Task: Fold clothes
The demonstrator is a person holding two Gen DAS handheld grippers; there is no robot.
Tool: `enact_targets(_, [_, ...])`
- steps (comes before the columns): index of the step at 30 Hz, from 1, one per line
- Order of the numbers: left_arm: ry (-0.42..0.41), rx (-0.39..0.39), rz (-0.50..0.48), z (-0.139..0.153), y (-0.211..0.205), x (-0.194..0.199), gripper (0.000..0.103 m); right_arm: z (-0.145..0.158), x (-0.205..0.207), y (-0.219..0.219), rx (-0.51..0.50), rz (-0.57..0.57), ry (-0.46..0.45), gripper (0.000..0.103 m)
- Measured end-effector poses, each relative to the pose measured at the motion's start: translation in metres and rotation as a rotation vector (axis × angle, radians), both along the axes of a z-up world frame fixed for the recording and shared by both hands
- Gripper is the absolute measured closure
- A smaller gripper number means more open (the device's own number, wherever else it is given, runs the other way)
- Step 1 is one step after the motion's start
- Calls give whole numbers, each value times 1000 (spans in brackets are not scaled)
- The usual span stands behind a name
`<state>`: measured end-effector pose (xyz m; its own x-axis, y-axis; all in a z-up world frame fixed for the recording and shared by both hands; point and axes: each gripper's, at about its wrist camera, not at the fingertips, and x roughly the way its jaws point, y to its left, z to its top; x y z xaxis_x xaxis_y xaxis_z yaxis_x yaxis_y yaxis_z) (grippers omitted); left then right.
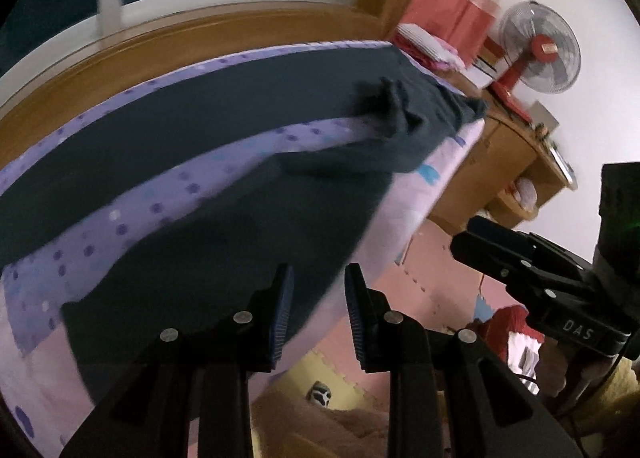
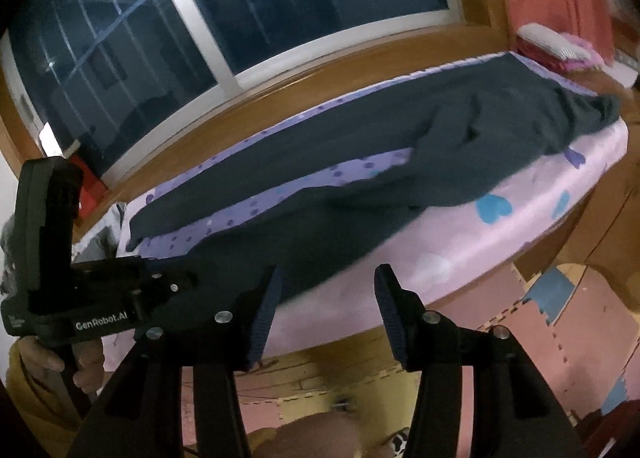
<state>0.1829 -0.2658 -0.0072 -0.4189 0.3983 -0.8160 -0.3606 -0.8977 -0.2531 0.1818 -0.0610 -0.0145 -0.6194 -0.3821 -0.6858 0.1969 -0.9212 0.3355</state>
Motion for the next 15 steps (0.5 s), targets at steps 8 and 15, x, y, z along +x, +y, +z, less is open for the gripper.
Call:
enact_targets(8, [12,43,-61,1,56,-47,76,-7,-26,51,22,-57,-8,51])
enact_targets(15, [12,145,-144,-3,115,-109,76,0,-71,115,72,-153,-8,51])
